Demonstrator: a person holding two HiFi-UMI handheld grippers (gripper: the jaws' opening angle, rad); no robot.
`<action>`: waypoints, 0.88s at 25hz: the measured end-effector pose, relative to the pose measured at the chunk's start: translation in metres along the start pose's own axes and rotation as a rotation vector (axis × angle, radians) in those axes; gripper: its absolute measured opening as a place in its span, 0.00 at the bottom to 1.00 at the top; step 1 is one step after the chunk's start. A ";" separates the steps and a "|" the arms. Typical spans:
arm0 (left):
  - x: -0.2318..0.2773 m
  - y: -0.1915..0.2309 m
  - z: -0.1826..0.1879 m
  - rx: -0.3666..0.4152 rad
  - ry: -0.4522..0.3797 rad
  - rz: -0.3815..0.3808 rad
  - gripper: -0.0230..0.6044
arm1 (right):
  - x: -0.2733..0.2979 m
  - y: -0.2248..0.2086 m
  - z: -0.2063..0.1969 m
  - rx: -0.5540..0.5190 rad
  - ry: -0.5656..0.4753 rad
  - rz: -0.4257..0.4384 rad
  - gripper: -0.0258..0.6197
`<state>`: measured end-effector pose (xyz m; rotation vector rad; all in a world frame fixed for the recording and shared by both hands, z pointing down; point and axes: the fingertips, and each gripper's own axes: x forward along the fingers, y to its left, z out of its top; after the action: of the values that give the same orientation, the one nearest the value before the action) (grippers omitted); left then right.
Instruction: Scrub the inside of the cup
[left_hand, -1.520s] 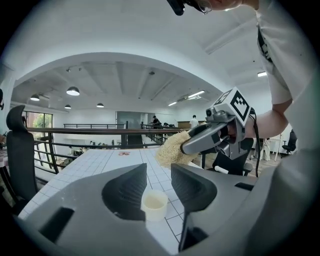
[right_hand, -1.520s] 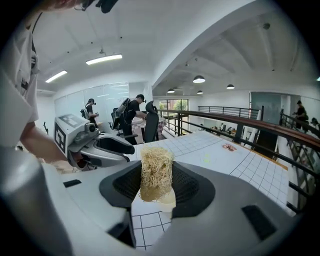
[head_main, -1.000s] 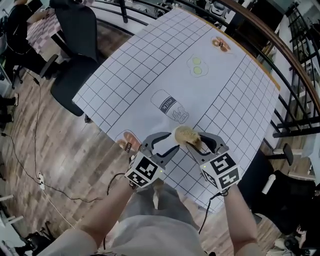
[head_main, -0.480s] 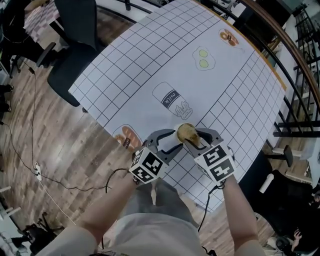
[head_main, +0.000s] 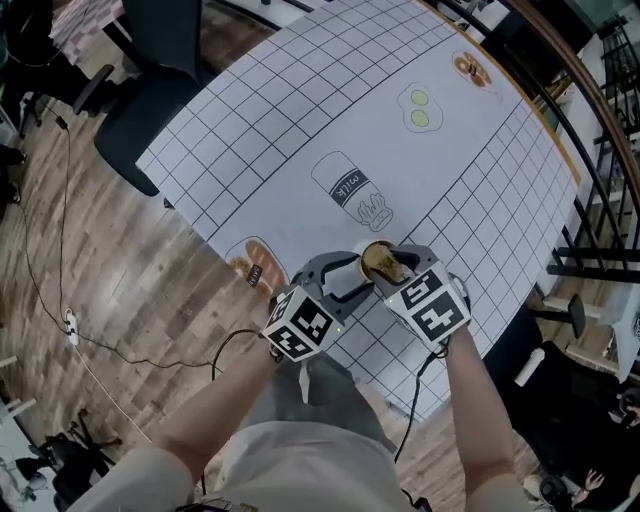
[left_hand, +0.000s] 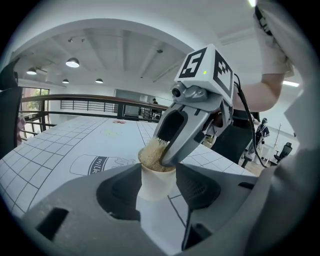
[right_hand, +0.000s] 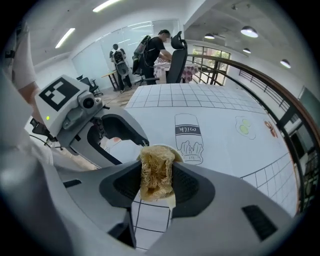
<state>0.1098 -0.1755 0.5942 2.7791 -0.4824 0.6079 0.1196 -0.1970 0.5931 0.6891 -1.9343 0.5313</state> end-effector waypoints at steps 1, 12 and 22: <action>0.000 0.000 -0.001 0.001 0.003 0.000 0.36 | 0.002 0.001 0.000 -0.040 0.017 0.011 0.30; 0.005 0.002 -0.005 -0.016 0.020 0.014 0.37 | 0.013 -0.010 -0.003 0.147 0.056 -0.042 0.30; 0.006 -0.002 -0.006 -0.030 0.025 0.021 0.37 | 0.004 0.007 0.000 -0.481 0.130 -0.004 0.30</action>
<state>0.1135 -0.1734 0.6022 2.7386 -0.5121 0.6337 0.1132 -0.1928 0.5957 0.3396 -1.8404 0.0925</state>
